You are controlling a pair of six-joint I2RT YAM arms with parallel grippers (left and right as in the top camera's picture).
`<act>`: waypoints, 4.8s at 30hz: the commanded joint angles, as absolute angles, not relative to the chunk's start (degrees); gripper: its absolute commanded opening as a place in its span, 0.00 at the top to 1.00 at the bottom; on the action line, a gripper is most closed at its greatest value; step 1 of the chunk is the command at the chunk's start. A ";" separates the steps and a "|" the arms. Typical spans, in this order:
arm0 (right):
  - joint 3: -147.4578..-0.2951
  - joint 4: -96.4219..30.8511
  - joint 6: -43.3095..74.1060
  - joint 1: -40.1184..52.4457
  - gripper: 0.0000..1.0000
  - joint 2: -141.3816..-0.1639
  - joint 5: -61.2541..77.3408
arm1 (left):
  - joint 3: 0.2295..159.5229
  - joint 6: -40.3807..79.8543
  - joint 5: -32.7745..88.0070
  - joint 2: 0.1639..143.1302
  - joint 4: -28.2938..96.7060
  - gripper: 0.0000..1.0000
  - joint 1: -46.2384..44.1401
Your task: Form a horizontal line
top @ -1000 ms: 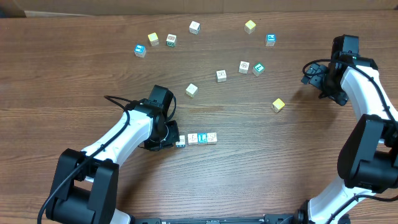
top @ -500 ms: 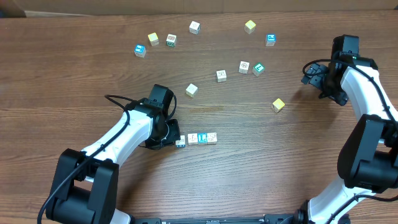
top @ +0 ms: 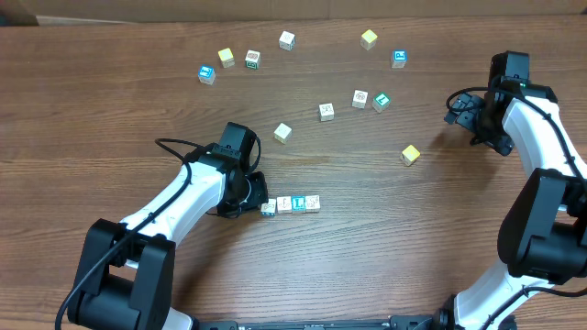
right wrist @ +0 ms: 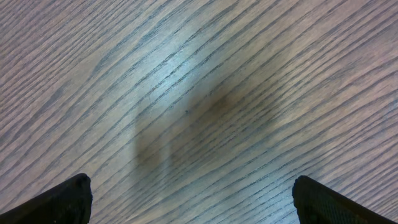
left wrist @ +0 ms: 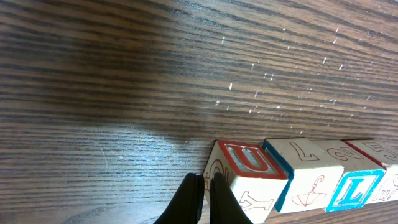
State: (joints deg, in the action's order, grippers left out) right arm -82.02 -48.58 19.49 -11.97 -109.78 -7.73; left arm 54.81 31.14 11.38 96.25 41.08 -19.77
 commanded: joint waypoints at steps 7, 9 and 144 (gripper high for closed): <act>-83.22 -48.27 19.42 -11.97 0.00 -108.55 -7.90 | 56.10 32.23 12.10 96.38 42.70 0.96 -19.46; -83.22 -48.27 19.42 -11.97 0.00 -108.55 -7.90 | 56.10 32.40 12.12 96.38 43.46 0.96 -19.46; -83.22 -48.27 19.42 -11.97 0.00 -108.55 -7.90 | 56.07 36.88 17.37 96.38 43.40 0.96 -25.85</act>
State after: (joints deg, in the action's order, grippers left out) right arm -82.02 -48.56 19.46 -11.97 -109.78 -7.70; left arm 54.85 36.10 18.00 96.25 43.59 -25.65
